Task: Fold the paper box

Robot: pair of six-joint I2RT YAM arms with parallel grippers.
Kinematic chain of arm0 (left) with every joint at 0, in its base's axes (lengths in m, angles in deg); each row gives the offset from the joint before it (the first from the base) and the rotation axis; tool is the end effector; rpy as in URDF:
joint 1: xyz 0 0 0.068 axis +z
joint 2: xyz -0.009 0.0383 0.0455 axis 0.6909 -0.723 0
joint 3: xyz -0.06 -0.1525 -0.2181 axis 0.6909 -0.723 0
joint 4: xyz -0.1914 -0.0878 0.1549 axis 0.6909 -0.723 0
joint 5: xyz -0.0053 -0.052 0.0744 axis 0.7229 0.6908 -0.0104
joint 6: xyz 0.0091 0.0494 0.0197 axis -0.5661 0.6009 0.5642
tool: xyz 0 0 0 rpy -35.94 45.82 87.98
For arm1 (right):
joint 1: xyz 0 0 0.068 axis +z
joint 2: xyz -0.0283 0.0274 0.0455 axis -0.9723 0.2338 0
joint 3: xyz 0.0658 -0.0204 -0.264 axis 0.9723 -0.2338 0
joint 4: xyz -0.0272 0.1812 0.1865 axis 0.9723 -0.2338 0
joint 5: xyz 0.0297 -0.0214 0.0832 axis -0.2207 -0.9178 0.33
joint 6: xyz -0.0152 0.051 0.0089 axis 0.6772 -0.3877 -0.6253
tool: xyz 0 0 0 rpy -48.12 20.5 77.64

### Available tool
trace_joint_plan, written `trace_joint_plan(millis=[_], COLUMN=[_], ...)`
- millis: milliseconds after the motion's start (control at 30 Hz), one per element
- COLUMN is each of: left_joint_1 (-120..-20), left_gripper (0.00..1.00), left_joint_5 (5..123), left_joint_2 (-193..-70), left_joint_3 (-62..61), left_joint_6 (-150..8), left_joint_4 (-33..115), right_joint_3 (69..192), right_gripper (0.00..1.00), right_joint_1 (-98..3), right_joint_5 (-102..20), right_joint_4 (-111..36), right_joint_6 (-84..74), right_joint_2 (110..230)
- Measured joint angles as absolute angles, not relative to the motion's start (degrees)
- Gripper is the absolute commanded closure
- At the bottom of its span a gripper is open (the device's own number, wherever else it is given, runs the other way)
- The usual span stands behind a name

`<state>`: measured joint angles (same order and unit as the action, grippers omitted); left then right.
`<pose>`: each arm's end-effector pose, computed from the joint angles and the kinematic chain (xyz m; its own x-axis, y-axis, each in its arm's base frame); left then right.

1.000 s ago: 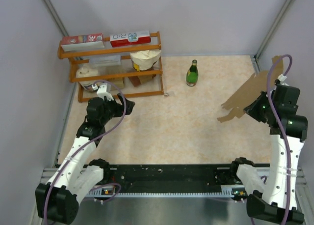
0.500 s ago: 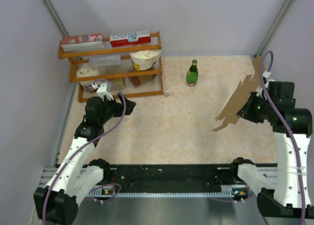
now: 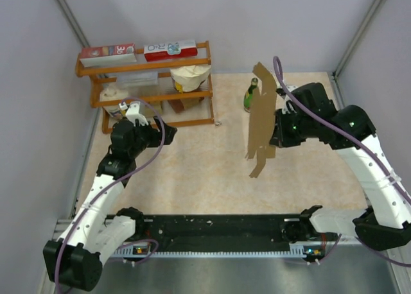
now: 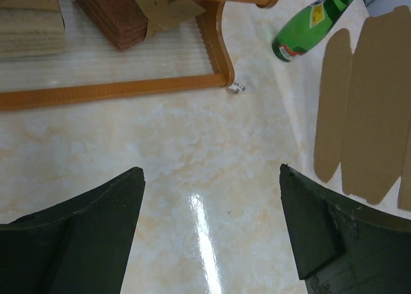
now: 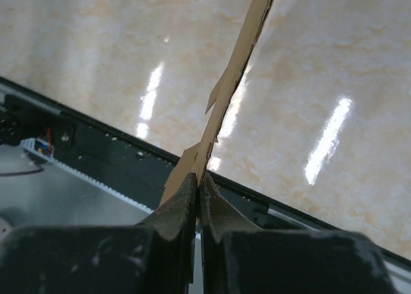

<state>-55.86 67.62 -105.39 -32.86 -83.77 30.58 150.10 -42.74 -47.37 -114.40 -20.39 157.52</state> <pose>0.1980 -0.0503 0.2977 -0.4429 -0.3147 -0.8396 0.2381 0.8615 -0.4485 0.1530 0.1032 0.4369 -0.8121 -0.0913 -0.5764 -0.2816 0.9264 0.2501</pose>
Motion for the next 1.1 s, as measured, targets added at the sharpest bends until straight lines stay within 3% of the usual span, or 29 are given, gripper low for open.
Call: trace_joint_plan(millis=[233,467,700,1100], left_joint_1=[-55.86,-55.86,-55.86,-55.86], left_gripper=[0.10,0.09,0.08,0.07], left_joint_5=[66.41,65.65,64.60,60.49], left_joint_2=[-106.61,-106.61,-106.29,-101.41], left_joint_3=[-27.68,-25.73,-23.52,-19.26], left_joint_6=[-81.84,-80.55,-79.68,-76.90], left_joint_4=[30.53,29.25,27.17,23.74], right_joint_3=[159.00,157.62,151.35,146.58], right_gripper=[1.00,1.00,1.00,0.99], right_joint_1=[-39.77,-35.44,-23.24,-22.06], right_joint_5=[-35.54,-26.89,-25.99,-31.78], right_joint_4=[-114.27,-114.36,-114.40,-114.42], right_joint_6=[-17.24,-14.03,-13.46,-12.68], right_joint_2=[157.74,157.56,160.08,162.88])
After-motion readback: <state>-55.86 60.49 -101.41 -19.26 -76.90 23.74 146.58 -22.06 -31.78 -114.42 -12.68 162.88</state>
